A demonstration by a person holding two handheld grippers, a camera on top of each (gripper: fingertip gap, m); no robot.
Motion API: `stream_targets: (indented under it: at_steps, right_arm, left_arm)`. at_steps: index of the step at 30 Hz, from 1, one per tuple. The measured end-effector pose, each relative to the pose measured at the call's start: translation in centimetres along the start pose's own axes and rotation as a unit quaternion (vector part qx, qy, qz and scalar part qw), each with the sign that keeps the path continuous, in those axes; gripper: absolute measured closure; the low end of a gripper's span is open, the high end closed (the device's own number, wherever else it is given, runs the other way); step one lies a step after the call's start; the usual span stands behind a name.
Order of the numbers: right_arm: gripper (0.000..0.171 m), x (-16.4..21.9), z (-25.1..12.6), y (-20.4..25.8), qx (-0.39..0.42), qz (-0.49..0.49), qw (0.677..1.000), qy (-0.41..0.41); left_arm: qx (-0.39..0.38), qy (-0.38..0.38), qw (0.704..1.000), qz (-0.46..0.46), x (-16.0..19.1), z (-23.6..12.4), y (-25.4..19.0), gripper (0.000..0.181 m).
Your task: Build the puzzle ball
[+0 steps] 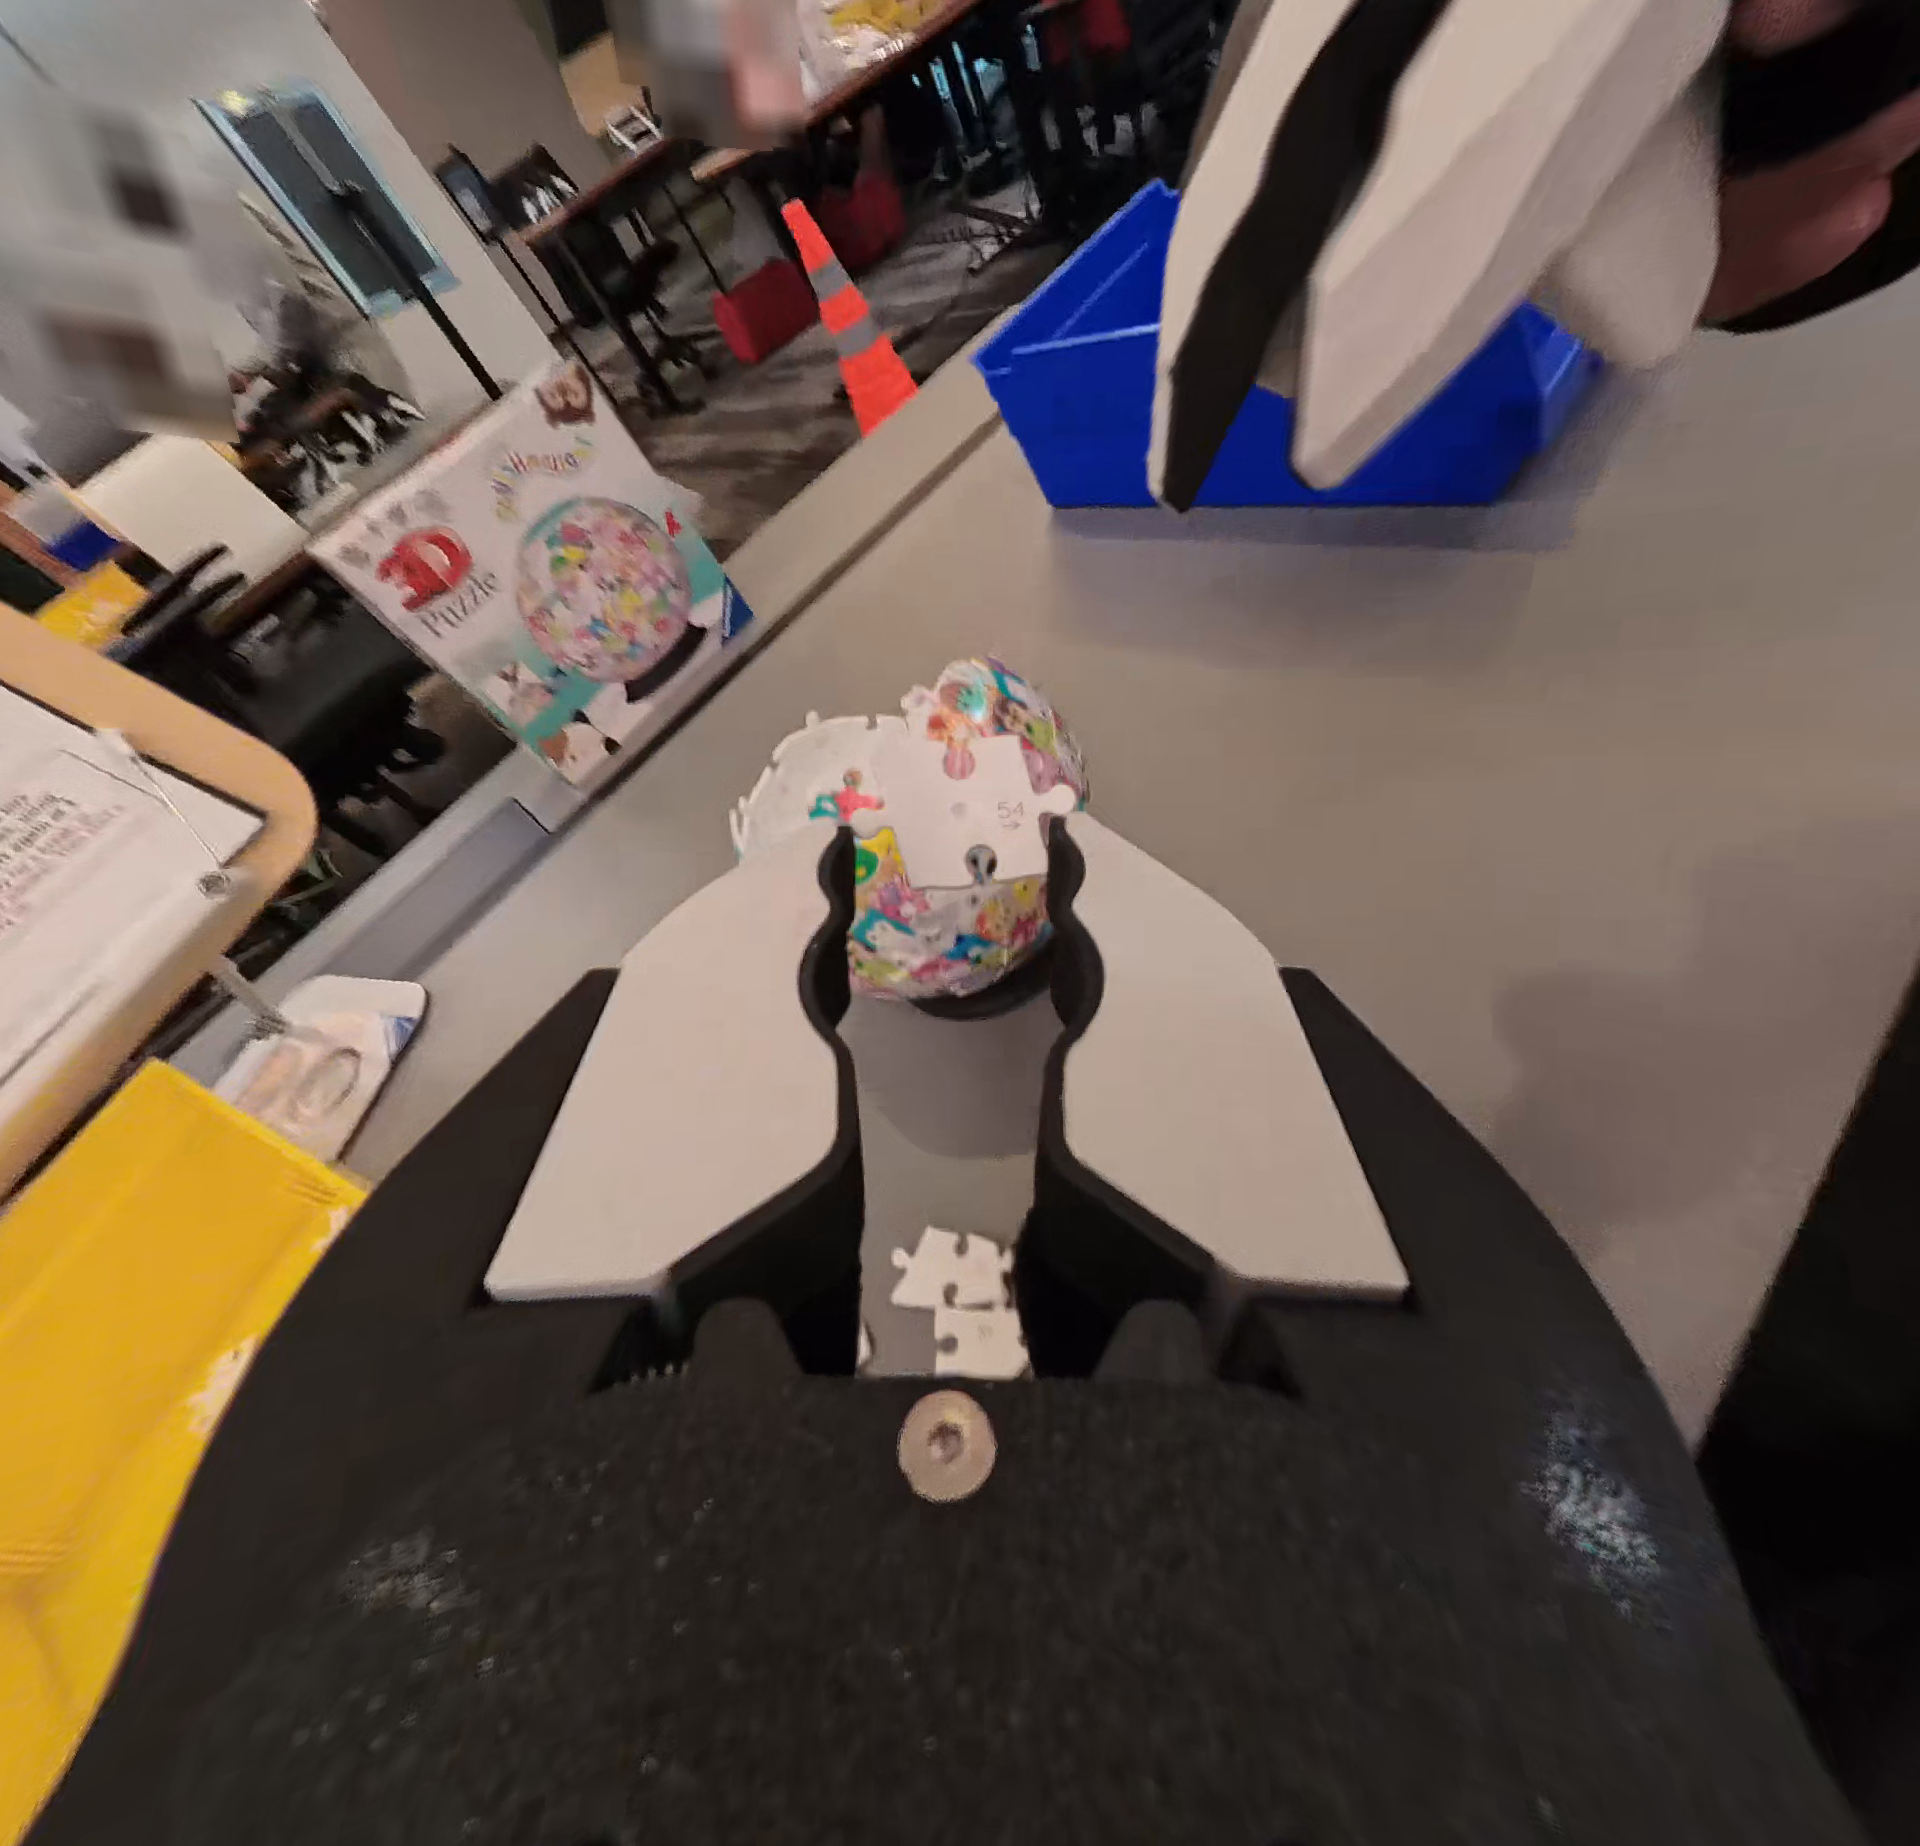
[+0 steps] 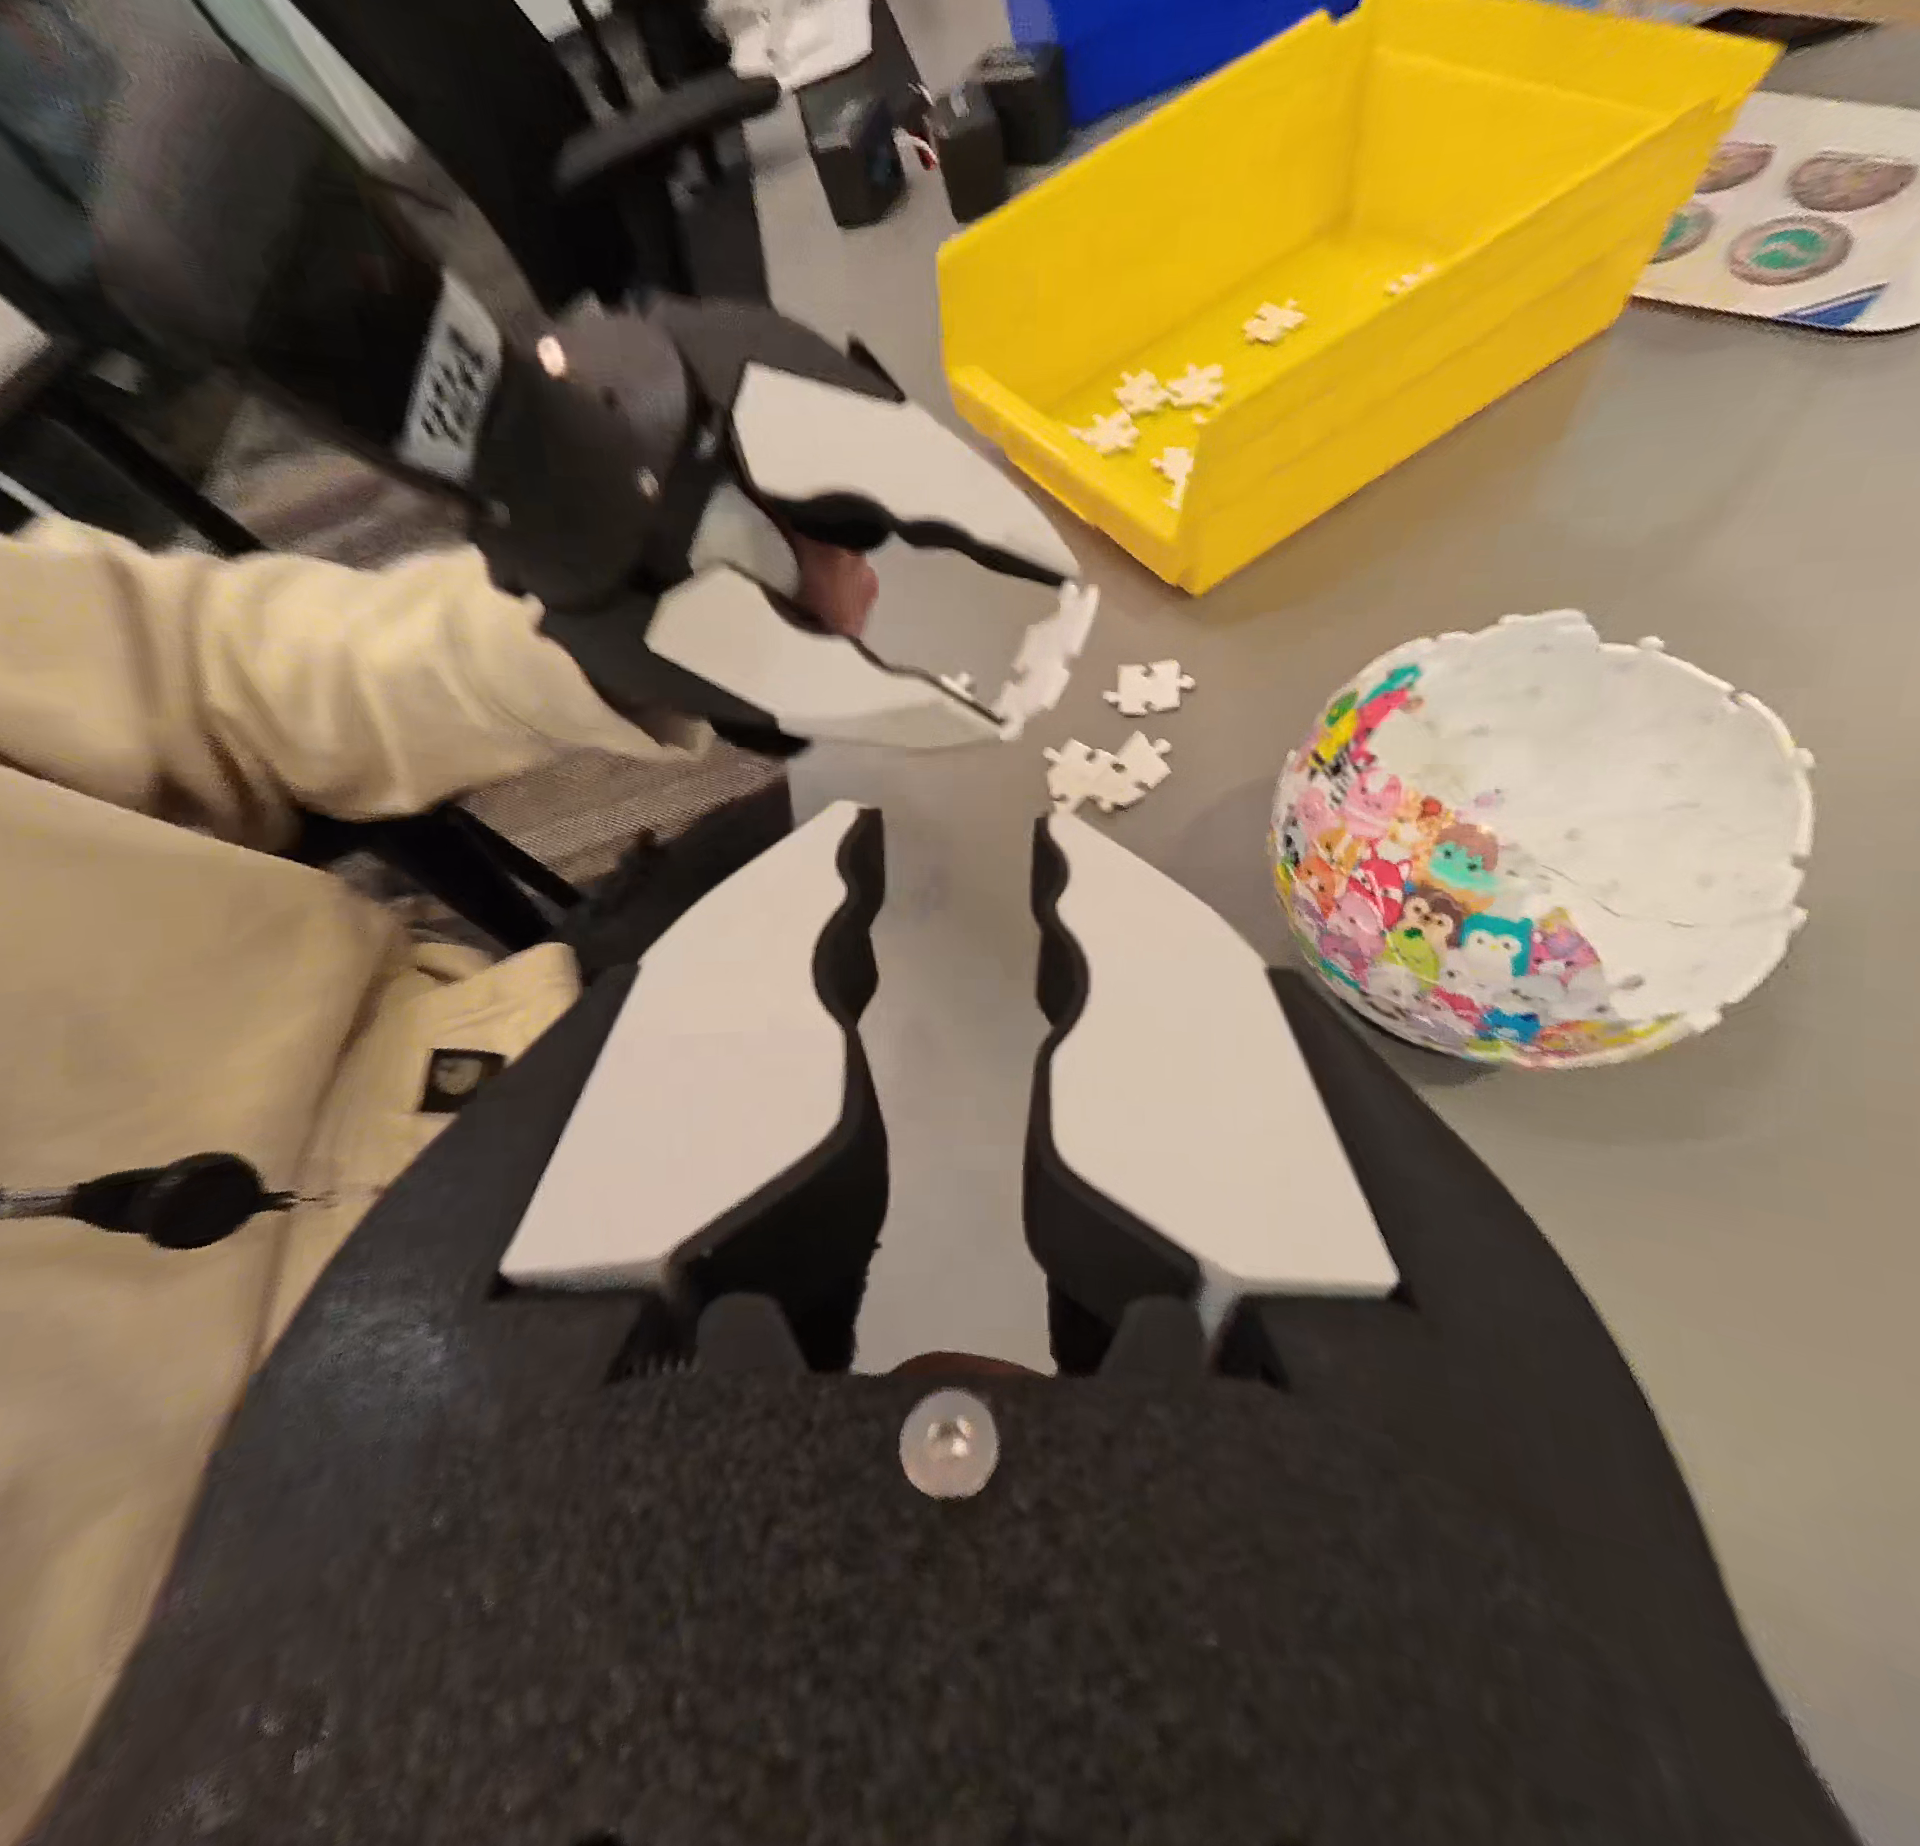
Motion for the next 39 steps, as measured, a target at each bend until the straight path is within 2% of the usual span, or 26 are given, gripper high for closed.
stream_targets:
  at_steps: [6,12,23,24,25,28,30,34,36,39]
  right_arm:
    - [0.157,0.8,1.3,-0.6,-0.037,0.076,0.996,-0.022]
    - [0.158,1.9,2.5,-1.1,-0.015,0.074,0.997,0.011]
    - [0.161,2.7,3.3,-1.7,-0.009,0.091,0.996,0.017]
    - [0.164,2.8,3.3,-1.8,-0.017,0.1,0.995,0.016]
    - [0.166,2.9,3.3,-1.7,-0.032,0.108,0.994,0.012]
    - [0.169,3.4,3.4,-1.5,-0.068,0.129,0.989,0.015]
    - [0.169,3.9,3.2,-2.4,-0.037,0.125,0.991,0.02]
    - [0.169,4.5,2.7,-2.9,-0.028,0.123,0.992,0.012]
    - [0.169,4.7,2.6,-2.9,-0.023,0.095,0.995,0.015]
    - [0.169,4.4,2.4,-2.1,-0.021,0.036,0.999,0.023]
  left_arm:
    - [-0.025,-0.019,0.998,0.045,-0.4,0.8,-2.4,0.147]
    - [-0.032,-0.016,0.996,0.084,-0.5,0.7,-3.4,0.147]
    - [-0.028,-0.024,0.996,0.085,-0.7,0.5,-3.6,0.149]
    - [-0.028,-0.022,0.996,0.087,-0.7,0.5,-3.7,0.153]
    - [-0.034,-0.024,0.995,0.091,-0.7,0.4,-3.6,0.174]
    - [-0.032,-0.031,0.995,0.092,-0.8,0.3,-3.6,0.176]
    - [-0.043,-0.018,0.995,0.09,-0.4,0.1,-3.1,0.176]
    - [-0.001,0.004,1.0,0.011,1.3,-0.3,-2.9,0.177]
    - [0.053,0.009,0.997,-0.059,1.7,-0.1,-3.2,0.176]
    - [0.157,0.022,0.972,-0.171,2.2,0.5,-4.1,0.156]
Point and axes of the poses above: each gripper's, where its closed fingertips meet, z out along the fingers, x out of its underside, y = z × x across the jaws, the point moved 3 cm from there along -z, back along the fingers, and after that the axes turned 5 degrees about -y, right-handed, at the moved point
